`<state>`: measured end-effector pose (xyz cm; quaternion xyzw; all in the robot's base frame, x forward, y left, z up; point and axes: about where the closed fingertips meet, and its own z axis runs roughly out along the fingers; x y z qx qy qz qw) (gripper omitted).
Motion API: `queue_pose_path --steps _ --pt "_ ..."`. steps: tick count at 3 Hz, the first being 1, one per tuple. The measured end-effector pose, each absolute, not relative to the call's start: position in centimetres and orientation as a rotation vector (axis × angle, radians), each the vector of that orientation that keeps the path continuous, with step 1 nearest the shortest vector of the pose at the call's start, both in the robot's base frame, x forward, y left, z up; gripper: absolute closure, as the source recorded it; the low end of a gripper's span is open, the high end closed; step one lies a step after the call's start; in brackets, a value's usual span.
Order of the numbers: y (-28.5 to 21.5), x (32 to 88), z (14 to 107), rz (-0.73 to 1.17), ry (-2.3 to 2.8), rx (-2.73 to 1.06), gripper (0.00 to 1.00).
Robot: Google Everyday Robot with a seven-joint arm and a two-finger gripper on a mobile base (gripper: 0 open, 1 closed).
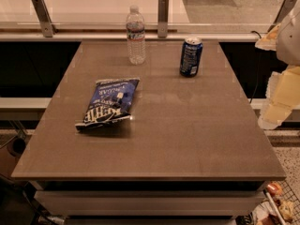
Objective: Pick pepsi can
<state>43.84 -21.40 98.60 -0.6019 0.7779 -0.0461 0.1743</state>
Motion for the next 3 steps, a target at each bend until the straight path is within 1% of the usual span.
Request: queue_pose_path --steps 2,3 --pt "-21.4 44.4 98.8 -0.129 2.187 -1.695 0.0" --pt "-21.9 46.7 99.0 -0.088 2.116 -1.661 0.0"
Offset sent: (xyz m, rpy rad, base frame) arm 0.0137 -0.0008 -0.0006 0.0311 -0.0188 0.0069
